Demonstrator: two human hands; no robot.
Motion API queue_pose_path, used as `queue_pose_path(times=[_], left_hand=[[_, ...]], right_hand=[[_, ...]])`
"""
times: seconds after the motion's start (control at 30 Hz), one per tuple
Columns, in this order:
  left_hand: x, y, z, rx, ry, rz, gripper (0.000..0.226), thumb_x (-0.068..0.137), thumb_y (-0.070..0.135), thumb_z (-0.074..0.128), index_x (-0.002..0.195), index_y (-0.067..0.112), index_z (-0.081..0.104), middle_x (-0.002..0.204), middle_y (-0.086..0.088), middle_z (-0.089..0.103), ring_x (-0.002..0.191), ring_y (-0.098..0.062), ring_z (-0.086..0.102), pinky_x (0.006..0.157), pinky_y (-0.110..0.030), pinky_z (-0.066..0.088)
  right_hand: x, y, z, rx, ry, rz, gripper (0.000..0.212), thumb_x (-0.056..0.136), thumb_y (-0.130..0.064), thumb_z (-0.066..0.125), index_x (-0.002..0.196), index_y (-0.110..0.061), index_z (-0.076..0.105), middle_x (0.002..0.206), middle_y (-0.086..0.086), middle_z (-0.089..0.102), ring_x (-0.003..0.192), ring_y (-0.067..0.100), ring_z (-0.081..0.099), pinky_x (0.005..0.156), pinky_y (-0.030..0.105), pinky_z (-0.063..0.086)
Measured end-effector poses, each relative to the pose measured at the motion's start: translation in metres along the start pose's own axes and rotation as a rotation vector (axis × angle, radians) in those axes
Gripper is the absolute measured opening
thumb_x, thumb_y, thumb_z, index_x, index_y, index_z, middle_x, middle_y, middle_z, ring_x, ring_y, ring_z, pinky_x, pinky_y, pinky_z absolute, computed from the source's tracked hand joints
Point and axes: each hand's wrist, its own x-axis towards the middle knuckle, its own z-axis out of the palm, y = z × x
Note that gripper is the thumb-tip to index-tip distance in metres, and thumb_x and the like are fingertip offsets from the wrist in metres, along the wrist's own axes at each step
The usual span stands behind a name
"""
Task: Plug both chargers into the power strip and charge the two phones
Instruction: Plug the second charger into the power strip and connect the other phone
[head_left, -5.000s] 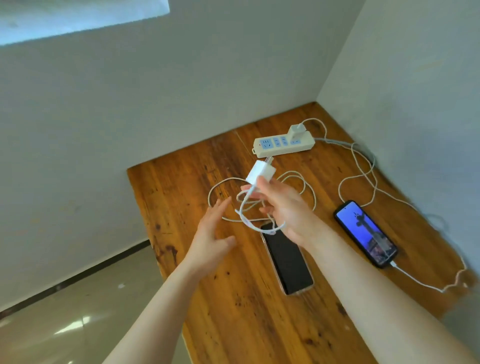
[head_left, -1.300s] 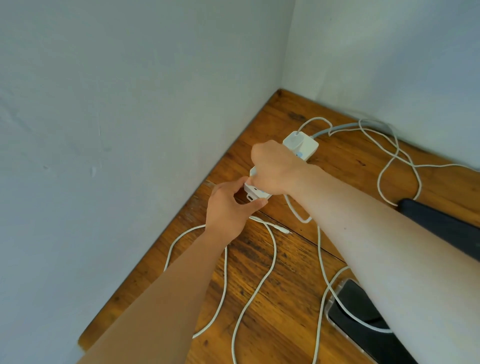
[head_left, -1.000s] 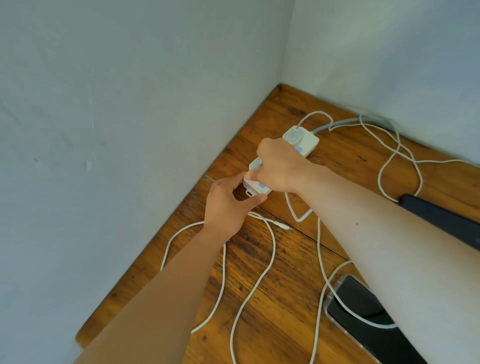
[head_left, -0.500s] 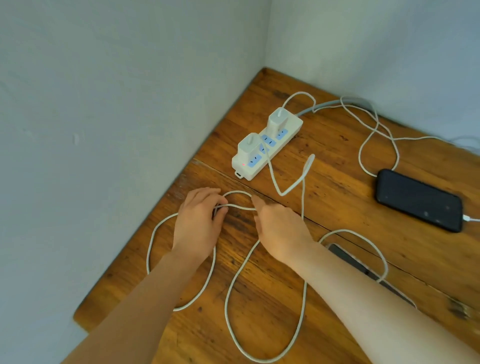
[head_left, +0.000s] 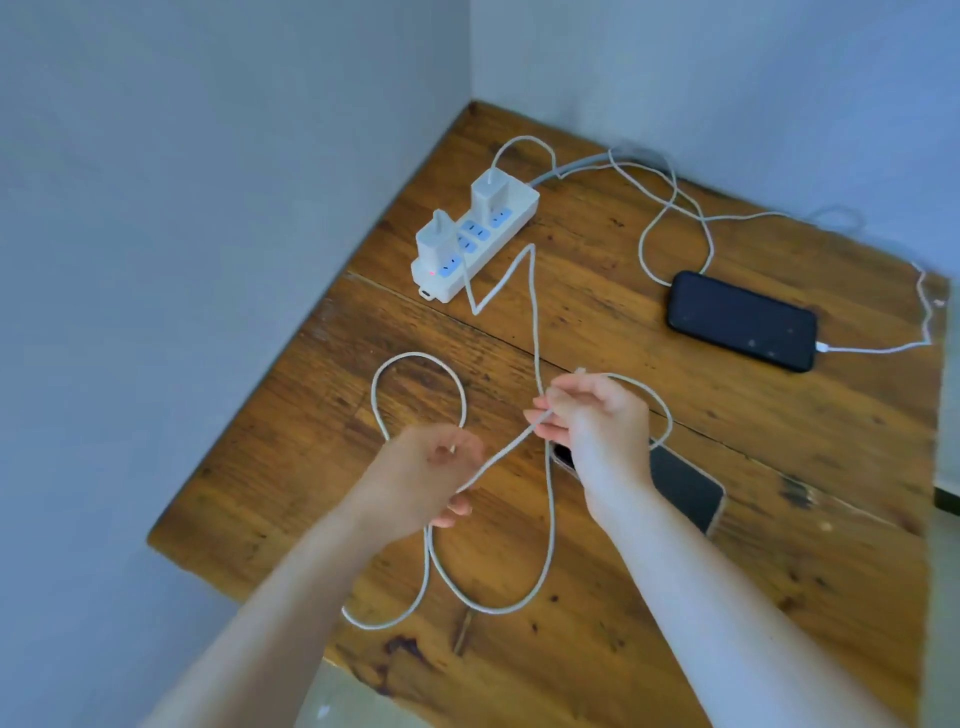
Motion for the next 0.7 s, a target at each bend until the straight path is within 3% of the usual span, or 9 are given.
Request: queue_pose_path(times=[0.07,0.13,0.23,0.33,0.4,0.5,0.57,0.63,0.7], left_hand=[[-0.005,0.007,0.024,0.081,-0.007,-0.009,0.017,0.087,0.021,0.062,0.104,0.020,0.065,0.086,0.000,0.070,0.078,-0.022,0.071,0.064,-0.030,0.060],[-0.010,0.013,0.056,0.062,-0.034,-0.041,0.022,0.083,0.015,0.066,0.104,0.019,0.064,0.090,-0.001,0.072,0.080,-0.023,0.070,0.072,-0.032,0.060],[-0.013,0.018,0.111,-0.140,-0.033,-0.159,0.006,0.083,0.011,0.064,0.088,0.013,0.064,0.087,-0.010,0.066,0.078,-0.023,0.062,0.081,-0.038,0.055],[-0.010,0.019,0.153,-0.445,0.165,-0.292,0.023,0.086,0.012,0.060,0.105,0.001,0.065,0.080,-0.008,0.064,0.078,-0.023,0.063,0.079,-0.037,0.056],[-0.008,0.022,0.173,-0.565,0.296,-0.326,0.025,0.088,0.014,0.059,0.111,0.004,0.062,0.086,-0.007,0.066,0.080,-0.019,0.064,0.078,-0.037,0.058],[-0.011,0.031,0.192,-0.650,0.382,-0.349,0.007,0.089,0.017,0.060,0.091,0.011,0.063,0.081,-0.004,0.064,0.069,-0.014,0.059,0.070,-0.035,0.055],[-0.010,0.035,0.199,-0.641,0.431,-0.351,0.020,0.088,0.022,0.062,0.069,0.017,0.058,0.077,-0.006,0.061,0.064,-0.017,0.055,0.066,-0.032,0.050],[-0.011,0.039,0.203,-0.612,0.454,-0.341,0.020,0.088,0.028,0.063,0.072,0.015,0.063,0.082,-0.010,0.068,0.068,-0.021,0.060,0.066,-0.031,0.051],[-0.015,0.037,0.205,-0.606,0.460,-0.334,0.021,0.088,0.028,0.063,0.090,0.008,0.068,0.095,-0.016,0.071,0.081,-0.024,0.064,0.076,-0.033,0.055]], right_hand=[[-0.002,-0.001,-0.028,0.124,-0.011,0.118,0.016,0.090,0.000,0.054,0.099,-0.012,0.058,0.080,0.013,0.068,0.061,0.019,0.072,0.057,0.031,0.059],[-0.001,0.001,-0.058,0.070,-0.008,0.177,0.023,0.091,0.001,0.051,0.107,-0.015,0.052,0.076,0.012,0.065,0.051,0.016,0.065,0.051,0.028,0.053],[0.004,0.011,-0.107,-0.289,0.005,0.110,0.025,0.092,-0.003,0.048,0.111,-0.014,0.057,0.079,0.006,0.065,0.057,0.012,0.056,0.050,0.025,0.043],[0.011,0.019,-0.143,-0.658,0.025,-0.091,0.018,0.095,-0.013,0.050,0.108,-0.013,0.061,0.095,0.000,0.064,0.075,0.009,0.057,0.055,0.017,0.040],[0.017,0.021,-0.155,-0.781,-0.035,-0.159,0.016,0.096,-0.018,0.050,0.109,-0.014,0.058,0.097,-0.003,0.058,0.079,0.008,0.054,0.054,0.012,0.038],[0.022,0.027,-0.157,-0.845,-0.168,-0.114,0.016,0.098,-0.022,0.046,0.111,-0.018,0.054,0.095,-0.004,0.056,0.074,0.007,0.053,0.053,0.015,0.039],[0.022,0.029,-0.158,-0.824,-0.189,-0.072,0.016,0.098,-0.023,0.045,0.111,-0.019,0.053,0.097,-0.002,0.058,0.077,0.008,0.055,0.054,0.018,0.042],[0.019,0.028,-0.163,-0.780,-0.231,-0.034,0.011,0.098,-0.023,0.045,0.106,-0.021,0.053,0.101,0.001,0.061,0.082,0.012,0.058,0.061,0.023,0.046],[0.013,0.026,-0.170,-0.722,-0.300,0.028,0.010,0.098,-0.022,0.044,0.105,-0.021,0.051,0.102,0.001,0.063,0.084,0.012,0.061,0.070,0.029,0.052]])
